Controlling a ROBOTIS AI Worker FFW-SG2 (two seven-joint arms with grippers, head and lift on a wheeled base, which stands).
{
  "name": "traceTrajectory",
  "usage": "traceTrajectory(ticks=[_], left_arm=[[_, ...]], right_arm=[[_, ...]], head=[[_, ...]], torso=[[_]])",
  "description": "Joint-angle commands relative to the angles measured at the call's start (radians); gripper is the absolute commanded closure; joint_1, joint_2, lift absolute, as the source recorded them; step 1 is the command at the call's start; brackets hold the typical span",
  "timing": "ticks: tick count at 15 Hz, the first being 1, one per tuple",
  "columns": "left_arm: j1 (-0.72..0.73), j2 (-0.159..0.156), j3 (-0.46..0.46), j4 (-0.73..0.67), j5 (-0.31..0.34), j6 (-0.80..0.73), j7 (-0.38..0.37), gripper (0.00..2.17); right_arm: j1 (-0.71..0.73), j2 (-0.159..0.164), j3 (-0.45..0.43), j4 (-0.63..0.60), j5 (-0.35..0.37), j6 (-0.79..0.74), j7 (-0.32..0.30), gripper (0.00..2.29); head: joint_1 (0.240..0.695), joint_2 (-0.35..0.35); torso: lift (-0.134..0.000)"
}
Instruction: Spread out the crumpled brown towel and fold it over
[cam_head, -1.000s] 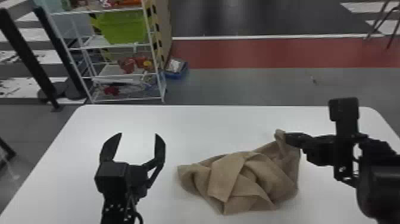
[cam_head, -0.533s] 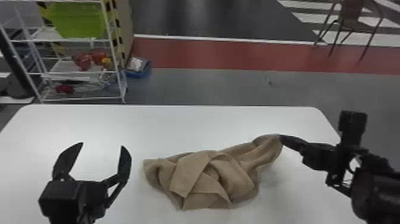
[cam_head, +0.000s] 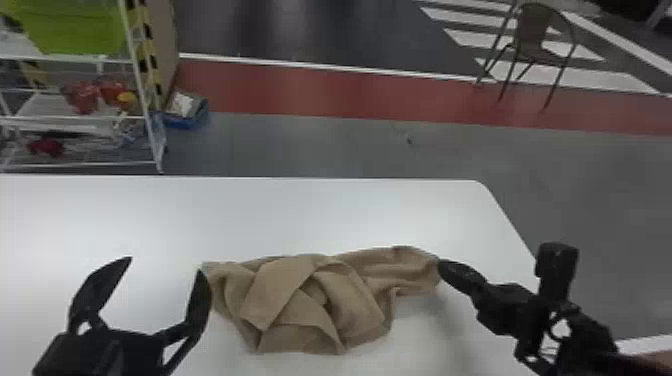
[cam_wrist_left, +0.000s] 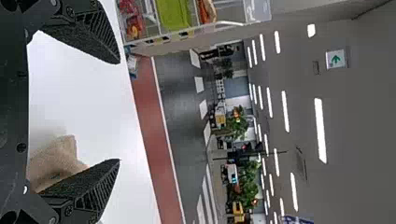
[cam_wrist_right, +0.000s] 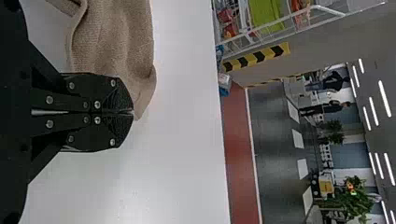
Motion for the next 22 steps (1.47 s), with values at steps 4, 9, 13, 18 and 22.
traceTrajectory(ticks=[4, 9, 13, 18, 22], left_arm=[[-0.057, 0.02, -0.087, 0.025, -0.038, 0.044, -0.011, 0.15], [-0.091, 0.032, -0.151, 0.071, -0.049, 0.087, -0.048, 0.21], [-0.054, 0.066, -0.161, 0.024, -0.01, 0.108, -0.097, 0.21], [-0.046, 0.084, -0.191, -0.01, -0.021, 0.136, -0.1, 0.35], [-0.065, 0.08, -0.259, -0.005, -0.029, 0.185, -0.101, 0.48]], right_arm=[[0.009, -0.002, -0.115, 0.046, -0.058, -0.07, 0.072, 1.65], [0.047, 0.0, -0.122, 0.006, -0.082, -0.055, 0.132, 1.65], [0.02, 0.0, -0.109, 0.019, -0.044, -0.045, 0.122, 1.65], [-0.011, -0.002, -0.079, 0.069, -0.03, -0.052, 0.119, 1.65], [-0.012, -0.002, -0.079, 0.071, -0.029, -0.049, 0.121, 1.65]], head=[[0.695, -0.309], [0.695, -0.35], [0.695, -0.35], [0.695, -0.35], [0.695, -0.35]], torso=[[-0.123], [-0.123], [-0.123], [-0.123], [-0.123]])
